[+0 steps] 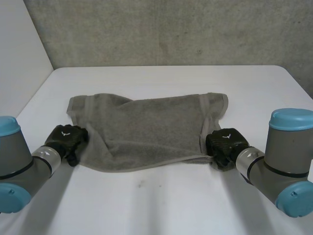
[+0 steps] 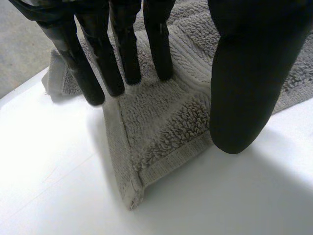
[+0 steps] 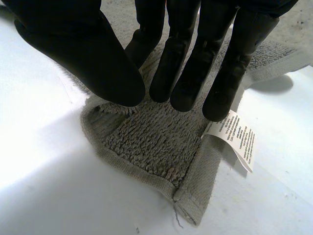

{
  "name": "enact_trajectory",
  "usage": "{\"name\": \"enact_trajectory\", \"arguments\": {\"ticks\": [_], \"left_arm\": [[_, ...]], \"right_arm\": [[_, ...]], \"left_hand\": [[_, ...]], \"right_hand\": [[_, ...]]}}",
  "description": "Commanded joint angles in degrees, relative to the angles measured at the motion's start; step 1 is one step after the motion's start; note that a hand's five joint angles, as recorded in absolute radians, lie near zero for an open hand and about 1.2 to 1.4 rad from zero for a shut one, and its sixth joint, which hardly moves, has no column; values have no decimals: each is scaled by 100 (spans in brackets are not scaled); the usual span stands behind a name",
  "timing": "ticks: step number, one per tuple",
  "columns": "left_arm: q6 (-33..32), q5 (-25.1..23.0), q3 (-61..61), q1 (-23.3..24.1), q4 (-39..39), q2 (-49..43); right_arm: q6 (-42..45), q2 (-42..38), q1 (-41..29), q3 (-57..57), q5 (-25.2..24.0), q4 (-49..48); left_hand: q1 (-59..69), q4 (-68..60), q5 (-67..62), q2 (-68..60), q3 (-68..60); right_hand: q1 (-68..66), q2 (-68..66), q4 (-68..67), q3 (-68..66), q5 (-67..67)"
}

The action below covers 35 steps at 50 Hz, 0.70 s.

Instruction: Fold the towel.

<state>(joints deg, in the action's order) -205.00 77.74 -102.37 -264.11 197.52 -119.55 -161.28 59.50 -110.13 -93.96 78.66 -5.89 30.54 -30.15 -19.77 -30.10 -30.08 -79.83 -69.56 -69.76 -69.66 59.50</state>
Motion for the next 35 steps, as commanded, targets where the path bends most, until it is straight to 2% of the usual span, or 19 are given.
{"name": "enact_trajectory", "arguments": {"ticks": [1, 5, 8, 13, 19, 29, 35], "left_arm": [[13, -13, 24, 0, 243, -24], [13, -30, 24, 0, 331, -33], [13, -30, 24, 0, 331, -33], [21, -22, -20, 17, 314, 2], [21, -4, -82, 35, 314, 125], [83, 66, -336, -27, 252, 853], [109, 207, -442, -44, -29, 1417]], "right_arm": [[0, 1, 0, -8, -8, 0], [0, 1, 0, -8, 0, 0], [0, -8, 0, -8, -8, 0], [44, -8, 0, 0, 0, 0], [70, -8, -9, -8, 0, 0], [79, 159, 0, 44, 27, 70], [88, 950, 106, 141, 62, 299]], "left_hand": [[2152, -2190, -2229, -2196, -2198], [3046, -3085, -3123, -3090, -3092], [3165, -3204, -3242, -3209, -3211], [4843, -4881, -4920, -4887, -4889], [4946, -4985, -5023, -4990, -4992], [4946, -4985, -5023, -4990, -4992], [4946, -4985, -5023, -4990, -4992]], "right_hand": [[-17, -1044, -1024, -1034, 1050], [-17, -1044, -1024, -1034, 1050], [-17, -1044, -1024, -1034, 1050], [-17, -1044, -1024, -1034, 1050], [-17, -1044, -1024, -1034, 1050], [-17, -1044, -1024, -1034, 1050], [-17, -1044, -1024, -1034, 1050]]}}
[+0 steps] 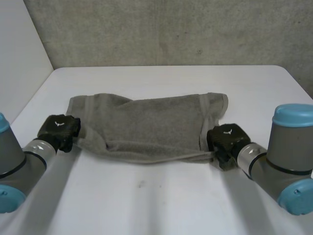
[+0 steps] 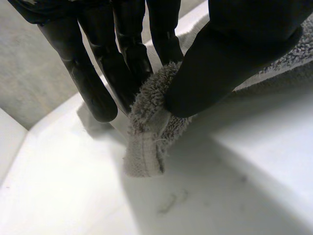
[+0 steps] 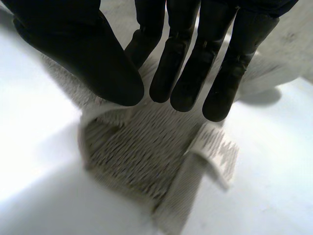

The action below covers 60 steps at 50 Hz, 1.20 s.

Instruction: Fold the towel.

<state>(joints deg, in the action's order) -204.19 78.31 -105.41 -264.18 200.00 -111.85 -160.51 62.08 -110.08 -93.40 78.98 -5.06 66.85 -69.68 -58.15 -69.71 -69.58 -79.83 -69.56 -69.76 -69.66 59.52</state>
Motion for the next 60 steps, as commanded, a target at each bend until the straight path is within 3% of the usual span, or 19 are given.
{"name": "enact_trajectory", "arguments": {"ticks": [1, 5, 13, 22, 25, 26, 27, 29, 30, 32, 35, 40, 43, 45, 51, 60], "left_arm": [[72, 210, -138, -46, -503, 995], [317, 237, -15, -63, -1259, 2014], [959, 246, 853, -29, -2375, 3220], [1347, 237, 1471, 24, -3380, 3327], [1435, 229, 1356, 16, -3467, 3230], [1478, 229, 1252, 24, -3467, 3126], [1522, 229, 1173, 33, -3467, 2994], [1557, 229, 1146, 33, -3467, 2871], [1592, 237, 1145, 42, -3467, 2740], [1610, 237, 1163, 51, -3467, 2625], [1663, 246, 1294, 68, -3467, 2440], [1865, 272, 1717, 244, -3494, 2334], [2076, 290, 2016, 402, -3538, 2325], [2173, 290, 2139, 473, -3599, 2334], [2463, 360, 2622, 631, -3863, 2352], [3138, 369, 3421, 806, -4179, 2308]], "right_arm": [[63, 918, 188, 128, 30, 329], [178, 1333, 356, 305, 12, 620], [222, 2370, 400, 1157, -5, 1569], [213, 2889, 365, 1649, -58, 2088], [205, 2792, 365, 1359, -41, 2079], [205, 2766, 382, 1142, 12, 2079], [205, 2766, 382, 1140, 12, 2079], [161, 2704, 409, 632, -14, 2018], [161, 2704, 409, 630, -14, 2018], [73, 2652, 365, 105, -32, 1869], [-68, 2607, 339, -161, -32, 1684], [-1400, 2301, -116, -925, -58, 438], [-1755, 2124, -338, -935, -58, 251], [-2289, 1599, -767, -847, -6, -47], [-2722, 929, -1490, -399, 74, -347], [-3433, -239, -2227, 541, 881, -452]], "left_hand": [[1315, -1032, -1185, -1029, -1042], [1315, -1032, -1185, -1029, -1042], [1315, -1032, -1185, -1029, -1042], [1315, -1032, -1185, -1029, -1042], [1315, -1032, -1185, -1029, -1042], [1315, -1032, -1185, -1029, -1042], [1315, -1032, -1185, -1029, -1042], [1315, -1032, -1185, -1029, -1042], [1315, -1032, -1185, -1029, -1042], [1315, -1032, -1185, -1029, -1042], [1315, -1032, -1185, -1029, -1042], [1315, -1032, -1185, -1029, -1042], [1315, -1032, -1185, -1029, -1042], [1315, -1032, -1185, -1029, -1042], [1315, -1032, -1185, -1029, -1042], [1315, -1032, -1185, -1029, -1042]], "right_hand": [[-17, -1044, -1024, -1034, 1048], [-17, -1044, -1024, -1034, 1048], [-17, -1044, -1024, -1034, 1048], [-17, -1044, -1024, -1034, 1048], [885, -141, -122, -131, 146], [2717, 1691, 1710, 1701, -1686], [2736, 1709, 1729, 1719, -1704], [4745, 3718, 3737, 3728, -3713], [4754, 3728, 3747, 3738, -3723], [6113, 5086, 5106, 5096, -5082], [6352, 5326, 5345, 5336, -5321], [6874, 5847, 5867, 5857, -5842], [6891, 5864, 5884, 5874, -5859], [6974, 5948, 5967, 5958, -5943], [6983, 5956, 5976, 5966, -5952], [6983, 5956, 5976, 5966, -5952]]}}
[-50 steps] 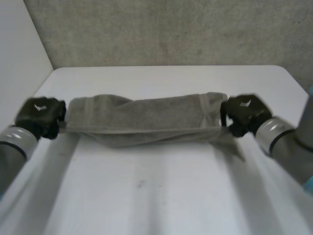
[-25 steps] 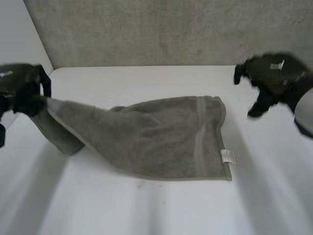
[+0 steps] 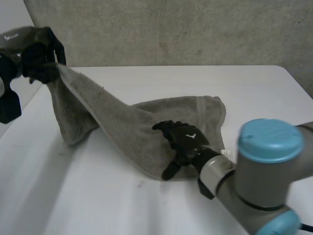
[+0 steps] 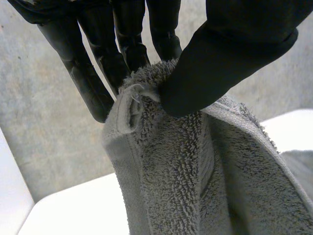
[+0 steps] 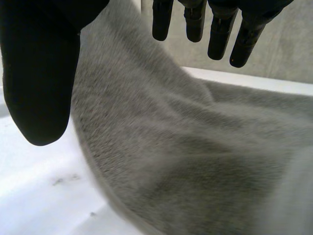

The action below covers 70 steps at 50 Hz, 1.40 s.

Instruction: Fold the towel.

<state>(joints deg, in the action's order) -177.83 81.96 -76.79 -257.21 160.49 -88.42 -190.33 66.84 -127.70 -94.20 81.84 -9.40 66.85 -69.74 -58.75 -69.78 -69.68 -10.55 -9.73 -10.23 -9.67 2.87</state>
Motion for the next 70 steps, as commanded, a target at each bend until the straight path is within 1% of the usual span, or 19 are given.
{"name": "enact_trajectory", "arguments": {"ticks": [1, 14, 20, 22, 24, 28, 30, 38, 40, 42, 46, 47, 51, 53, 59, 63, 64, 66, 70], "left_arm": [[504, 4, 559, 110, -229, -35], [838, 399, 1052, 295, -326, -396], [838, 426, 1016, 312, -326, -440], [847, 434, 1016, 312, -326, -475], [855, 434, 1008, 312, -326, -484], [899, 426, 990, 268, -317, -484], [943, 426, 973, 224, -317, -484], [935, 417, 868, 110, -317, -475], [935, 417, 815, 58, -308, -475], [926, 417, 770, 13, -308, -475], [900, 417, 534, -22, -308, -475], [899, 417, 533, -22, -308, -475], [856, 408, 191, -22, -282, -484], [847, 408, 94, -13, -273, -492], [838, 417, -73, -13, -281, -589], [829, 408, -65, -22, -317, -589], [829, 408, -65, -22, -317, -589], [794, 408, -65, -22, -334, -563], [462, 399, -161, 39, -413, -493]], "right_arm": [[-609, -846, -553, 744, 700, -44], [-1577, -1525, -791, 1008, 1009, -598], [-1445, -1788, -783, 982, 1686, -730], [-1366, -1841, -748, 956, 1897, -861], [-1148, -1859, -651, 833, 2151, -1168], [-795, -1797, -361, 666, 2195, -1389], [-436, -1666, 85, 534, 2195, -1424], [-83, -1349, 905, 402, 2134, -1318], [-57, -1270, 1116, 358, 2037, -1248], [5, -1068, 1536, 279, 1609, -1003], [58, -1006, 1749, 253, 1220, -756], [75, -989, 1844, 244, 1037, -625], [40, -883, 2091, 174, 631, -457], [75, -595, 2354, 42, 141, -457], [374, 66, 2698, 112, -441, -334], [1442, 969, 2838, 479, -897, 523], [1446, 971, 2838, 481, -898, 527], [2260, 1269, 2830, 971, -1178, 1638], [3099, 1323, 2821, 1474, -1223, 2716]], "left_hand": [[1315, -1026, -1125, -1022, -1032], [1315, -1026, -1125, -1022, -1032], [1315, -1026, -1125, -1022, -1032], [1315, -1026, -1125, -1022, -1032], [1315, -1026, -1125, -1022, -1032], [1315, -1026, -1125, -1022, -1032], [1315, -1026, -1125, -1022, -1032], [1315, -1026, -1125, -1022, -1032], [1315, -1026, -1125, -1022, -1032], [1315, -1026, -1125, -1022, -1032], [1315, -1026, -1125, -1022, -1032], [1315, -1026, -1125, -1022, -1032], [1315, -1026, -1125, -1022, -1032], [1315, -1026, -1125, -1022, -1032], [1315, -1026, -1125, -1022, -1032], [1315, -1026, -1125, -1022, -1032], [1315, -1026, -1125, -1022, -1032], [1315, -1026, -1125, -1022, -1032], [1315, -1026, -1125, -1022, -1032]], "right_hand": [[55, -27, 23, -33, -287], [55, -27, 23, -33, -287], [-273, -355, -305, -361, 40], [-694, -776, -725, -782, 461], [-2048, -2130, -2080, -2136, 1816], [-3368, -3450, -3400, -3456, 3136], [-4340, -4422, -4371, -4428, 4107], [-5101, -5183, -5133, -5189, 4868], [-5151, -5233, -5183, -5239, 4919], [-5386, -5467, -5417, -5473, 5153], [-5673, -5755, -5704, -5761, 5440], [-6922, -7004, -6953, -7010, 6689], [-6945, -7027, -6977, -7033, 6713], [-6945, -7027, -6977, -7033, 6713], [-6945, -7027, -6977, -7033, 6713], [-6945, -7027, -6977, -7033, 6713], [-6945, -7027, -6977, -7033, 6713], [-6945, -7027, -6977, -7033, 6713], [-6945, -7027, -6977, -7033, 6713]]}}
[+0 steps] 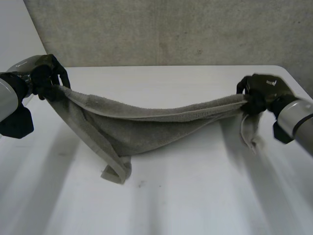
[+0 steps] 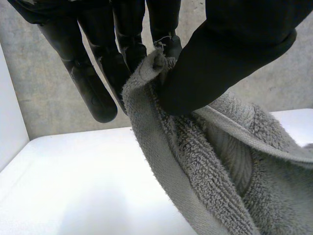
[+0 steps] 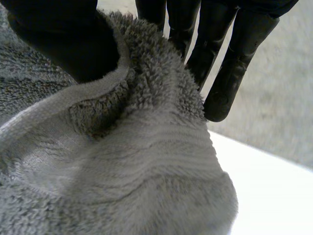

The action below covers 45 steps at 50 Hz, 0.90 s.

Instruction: Fold the towel.

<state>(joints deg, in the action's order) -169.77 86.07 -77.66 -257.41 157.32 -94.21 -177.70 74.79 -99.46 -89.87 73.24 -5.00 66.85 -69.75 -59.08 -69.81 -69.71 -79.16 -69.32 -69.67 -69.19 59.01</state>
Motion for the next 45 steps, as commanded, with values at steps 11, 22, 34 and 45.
{"name": "enact_trajectory", "arguments": {"ticks": [11, 22, 34, 45], "left_arm": [[-1304, -29, -891, 191, -167, 87], [-1419, -29, 269, 367, 370, -1354], [-357, 76, 3994, 411, 1345, -1978], [-258, 76, 1644, 314, 1116, -1724]], "right_arm": [[4181, 388, -82, 1253, -250, 4350], [4147, -763, -275, 2102, 172, 3177], [2618, -571, -592, 3098, 586, -1108], [2530, -747, -601, 2421, 23, 878]], "left_hand": [[1315, -1025, -1092, -1019, -1029], [1315, -1025, -1092, -1019, -1029], [1315, -1025, -1092, -1019, -1029], [1315, -1025, -1092, -1019, -1029]], "right_hand": [[-84, -1068, -1033, -1081, 1099], [-84, -1068, -1033, -1081, 1099], [-84, -1068, -1033, -1081, 1099], [-84, -1068, -1033, -1081, 1099]]}}
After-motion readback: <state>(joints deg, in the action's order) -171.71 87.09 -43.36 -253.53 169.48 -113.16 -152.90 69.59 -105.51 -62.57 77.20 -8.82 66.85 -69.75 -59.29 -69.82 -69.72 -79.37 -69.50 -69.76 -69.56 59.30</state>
